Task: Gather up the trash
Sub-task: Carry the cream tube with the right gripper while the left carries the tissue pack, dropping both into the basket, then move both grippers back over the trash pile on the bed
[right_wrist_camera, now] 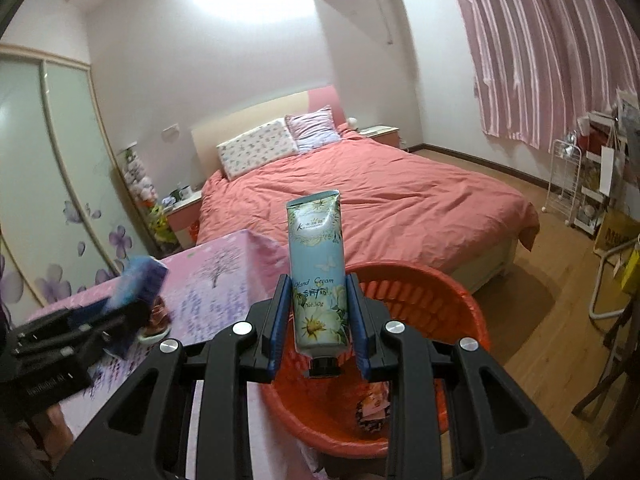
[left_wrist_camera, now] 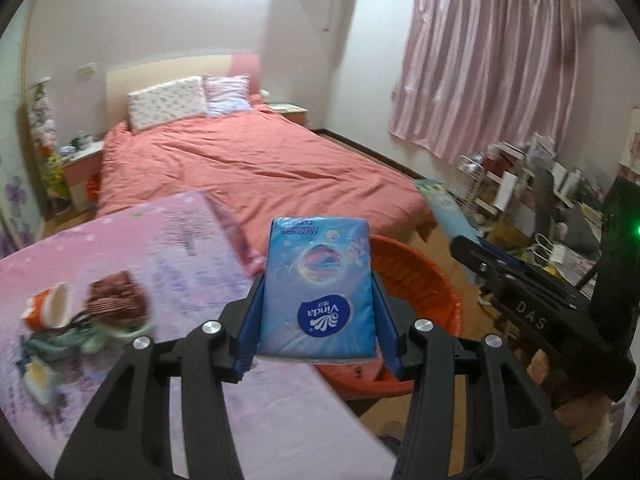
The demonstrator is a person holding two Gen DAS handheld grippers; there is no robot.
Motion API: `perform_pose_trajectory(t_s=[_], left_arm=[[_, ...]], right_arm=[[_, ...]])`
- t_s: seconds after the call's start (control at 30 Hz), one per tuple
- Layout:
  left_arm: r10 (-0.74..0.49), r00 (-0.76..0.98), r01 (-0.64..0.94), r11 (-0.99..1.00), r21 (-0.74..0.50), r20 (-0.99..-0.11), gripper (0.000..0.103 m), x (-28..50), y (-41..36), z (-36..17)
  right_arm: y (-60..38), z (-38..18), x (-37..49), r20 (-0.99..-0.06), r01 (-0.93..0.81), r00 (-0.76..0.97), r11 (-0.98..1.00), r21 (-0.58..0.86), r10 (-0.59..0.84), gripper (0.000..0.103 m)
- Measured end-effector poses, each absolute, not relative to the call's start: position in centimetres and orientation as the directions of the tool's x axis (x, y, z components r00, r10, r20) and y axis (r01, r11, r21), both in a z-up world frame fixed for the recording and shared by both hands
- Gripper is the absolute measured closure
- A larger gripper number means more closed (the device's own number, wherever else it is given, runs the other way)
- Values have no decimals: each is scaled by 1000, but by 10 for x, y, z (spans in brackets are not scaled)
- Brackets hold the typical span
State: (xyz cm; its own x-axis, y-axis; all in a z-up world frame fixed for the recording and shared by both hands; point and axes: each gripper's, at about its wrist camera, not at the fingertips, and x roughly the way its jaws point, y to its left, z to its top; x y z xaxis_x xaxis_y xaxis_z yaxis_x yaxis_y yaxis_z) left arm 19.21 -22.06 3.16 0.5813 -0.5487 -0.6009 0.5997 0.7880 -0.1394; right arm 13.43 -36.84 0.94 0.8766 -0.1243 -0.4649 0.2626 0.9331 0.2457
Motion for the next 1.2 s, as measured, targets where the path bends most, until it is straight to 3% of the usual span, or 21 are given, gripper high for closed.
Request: perform_pose_trajectory(t_s=[0.23,0.33,0.37,0.43,0.53,0.77,0.93,1.2], left_arm=[[-556,513,635,758,-147,-654,53,211,-283,-1],[-524,499,626,769,-132,-690,46,223,-296,-20],[-512,495,617,776,-130,-702,40,228,-297,-25],[-488,491,595,793,-131,-722,38,235,-294,-36],[-461,501,570,813,-122,-732,31,241,-282,-44],[-382,570,509,859,-51,-728,15,235,-230,-44],[-280,639,410,912,9,-717,14,227,-163,-43],[-23,685,97,993,60,-728,14,241,-21,-50]], right_arm=[[-404,-9,144,-488,288,866,904,315,-106,74],[-417,-21,154,-512,293,855,893,342,-85,73],[-420,-25,157,-524,306,847,888,345,-88,70],[-425,-34,160,-544,319,835,881,349,-87,56],[-422,-38,154,-550,336,828,880,336,-106,48],[-408,-32,142,-546,354,821,899,259,-166,30],[-388,-23,144,-541,332,823,920,210,-173,28],[-333,-25,154,-559,246,820,958,145,-126,28]])
